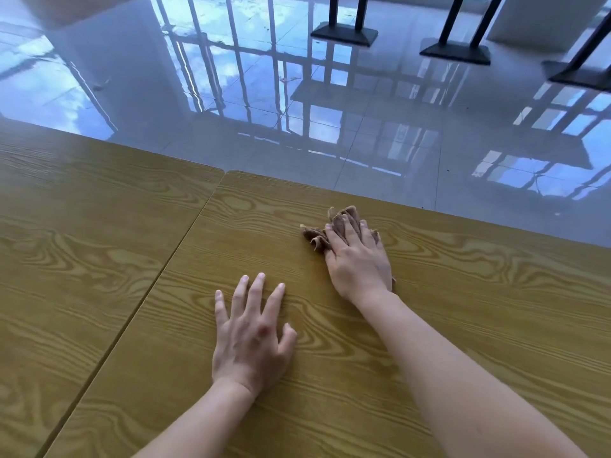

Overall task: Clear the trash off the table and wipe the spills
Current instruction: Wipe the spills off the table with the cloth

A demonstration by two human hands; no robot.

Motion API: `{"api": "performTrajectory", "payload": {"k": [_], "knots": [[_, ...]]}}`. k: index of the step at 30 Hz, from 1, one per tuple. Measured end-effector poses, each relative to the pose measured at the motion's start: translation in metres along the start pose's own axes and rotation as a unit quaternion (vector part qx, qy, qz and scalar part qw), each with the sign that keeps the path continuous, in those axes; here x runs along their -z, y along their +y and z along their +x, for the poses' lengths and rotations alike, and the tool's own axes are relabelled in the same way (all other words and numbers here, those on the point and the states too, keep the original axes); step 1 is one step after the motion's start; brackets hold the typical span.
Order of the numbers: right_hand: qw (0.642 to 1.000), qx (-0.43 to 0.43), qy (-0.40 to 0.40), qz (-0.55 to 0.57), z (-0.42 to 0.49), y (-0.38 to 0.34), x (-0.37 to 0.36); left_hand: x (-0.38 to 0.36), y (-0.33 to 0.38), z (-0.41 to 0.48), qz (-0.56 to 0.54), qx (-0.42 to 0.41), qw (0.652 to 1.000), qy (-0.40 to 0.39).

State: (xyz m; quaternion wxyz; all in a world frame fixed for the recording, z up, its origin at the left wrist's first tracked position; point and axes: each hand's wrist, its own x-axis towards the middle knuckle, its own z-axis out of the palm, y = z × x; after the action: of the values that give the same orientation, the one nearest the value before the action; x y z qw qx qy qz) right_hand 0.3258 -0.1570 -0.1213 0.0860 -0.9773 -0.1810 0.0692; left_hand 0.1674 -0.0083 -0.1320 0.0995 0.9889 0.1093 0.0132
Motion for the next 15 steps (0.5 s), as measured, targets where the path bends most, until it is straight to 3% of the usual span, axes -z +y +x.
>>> {"api": "performTrajectory", "payload": {"k": [3,5,8,11,13,15], "knots": [[0.990,0.139,0.008,-0.022,-0.059,0.011,-0.014,0.001,0.002,-0.001,0.009,-0.006,1.000,-0.007],[0.987,0.159,0.002,-0.040,-0.084,0.042,-0.011,0.002,0.001,0.000,0.012,-0.007,1.000,-0.012],[0.999,0.001,0.004,-0.045,-0.067,0.085,0.004,-0.001,0.002,0.000,0.029,-0.015,0.999,-0.023],[0.982,-0.188,0.032,-0.007,-0.034,0.074,0.013,-0.005,0.001,0.002,0.035,-0.017,0.999,-0.031],[0.980,-0.193,0.036,-0.017,-0.025,0.041,0.007,-0.007,0.001,0.003,0.030,-0.023,0.999,-0.033],[0.994,-0.096,0.030,-0.030,-0.033,0.004,-0.005,-0.005,0.001,0.004,0.022,-0.027,0.999,-0.038]]}}
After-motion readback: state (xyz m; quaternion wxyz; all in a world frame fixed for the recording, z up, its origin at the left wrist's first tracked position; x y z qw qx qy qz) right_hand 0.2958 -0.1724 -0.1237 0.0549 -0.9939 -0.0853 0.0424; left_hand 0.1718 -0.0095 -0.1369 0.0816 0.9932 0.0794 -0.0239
